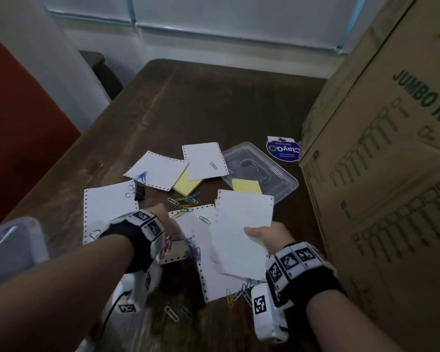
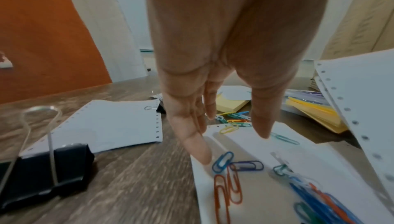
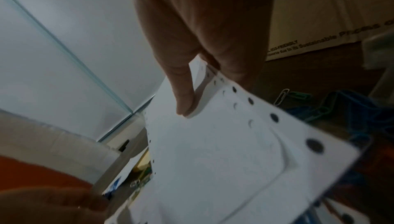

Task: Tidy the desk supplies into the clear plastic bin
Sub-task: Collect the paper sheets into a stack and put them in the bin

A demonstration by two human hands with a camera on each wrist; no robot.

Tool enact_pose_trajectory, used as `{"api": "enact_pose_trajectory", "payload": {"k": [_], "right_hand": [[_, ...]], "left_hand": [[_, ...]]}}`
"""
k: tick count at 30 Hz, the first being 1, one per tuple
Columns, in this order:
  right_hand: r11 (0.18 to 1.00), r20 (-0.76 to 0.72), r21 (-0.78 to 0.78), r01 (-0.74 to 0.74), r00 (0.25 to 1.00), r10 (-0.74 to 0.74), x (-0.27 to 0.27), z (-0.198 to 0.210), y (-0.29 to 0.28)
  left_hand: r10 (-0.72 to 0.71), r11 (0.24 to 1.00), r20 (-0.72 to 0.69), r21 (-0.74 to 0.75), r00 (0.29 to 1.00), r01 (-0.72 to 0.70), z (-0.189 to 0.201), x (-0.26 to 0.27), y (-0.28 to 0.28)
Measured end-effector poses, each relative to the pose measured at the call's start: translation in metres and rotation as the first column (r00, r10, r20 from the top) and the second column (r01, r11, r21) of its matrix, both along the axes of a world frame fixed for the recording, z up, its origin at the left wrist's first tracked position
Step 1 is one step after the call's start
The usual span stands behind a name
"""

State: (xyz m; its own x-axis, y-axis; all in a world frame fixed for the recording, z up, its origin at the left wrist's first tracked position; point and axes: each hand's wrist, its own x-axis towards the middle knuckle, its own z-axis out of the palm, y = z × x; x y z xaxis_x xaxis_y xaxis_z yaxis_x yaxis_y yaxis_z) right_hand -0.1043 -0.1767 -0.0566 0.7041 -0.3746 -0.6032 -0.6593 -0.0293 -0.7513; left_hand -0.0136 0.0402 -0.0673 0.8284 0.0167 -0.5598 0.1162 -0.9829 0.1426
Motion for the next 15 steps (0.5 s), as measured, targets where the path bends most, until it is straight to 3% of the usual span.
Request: {"api": "enact_pose_trajectory", "payload": {"k": [2, 6, 11, 15], "right_hand": [[0.981, -0.052, -0.149, -0.124, 0.992, 0.118, 0.005, -0.007, 0.006], [0.834, -0.205, -0.433, -0.342, 0.938, 0.278, 0.017, -0.005, 0.018], [0.74, -0.338, -0.491, -0.46, 0.884, 0.325, 0.027, -0.018, 0.022], [0.773, -0.432, -0.476, -0.42, 0.877, 0.21, 0.03, -0.027, 0.023]], "left_hand": [[0.08, 0.997, 0.046, -0.012, 0.996, -0.079, -0.009, 0.003, -0.001], [0.215, 0.976, 0.106, 0.004, 0.971, -0.217, -0.023, 0.002, -0.007], [0.238, 0.971, -0.023, -0.025, 0.971, -0.238, -0.028, 0.008, 0.002], [0.188, 0.979, -0.014, -0.075, 0.982, -0.189, -0.031, 0.012, 0.007]]}}
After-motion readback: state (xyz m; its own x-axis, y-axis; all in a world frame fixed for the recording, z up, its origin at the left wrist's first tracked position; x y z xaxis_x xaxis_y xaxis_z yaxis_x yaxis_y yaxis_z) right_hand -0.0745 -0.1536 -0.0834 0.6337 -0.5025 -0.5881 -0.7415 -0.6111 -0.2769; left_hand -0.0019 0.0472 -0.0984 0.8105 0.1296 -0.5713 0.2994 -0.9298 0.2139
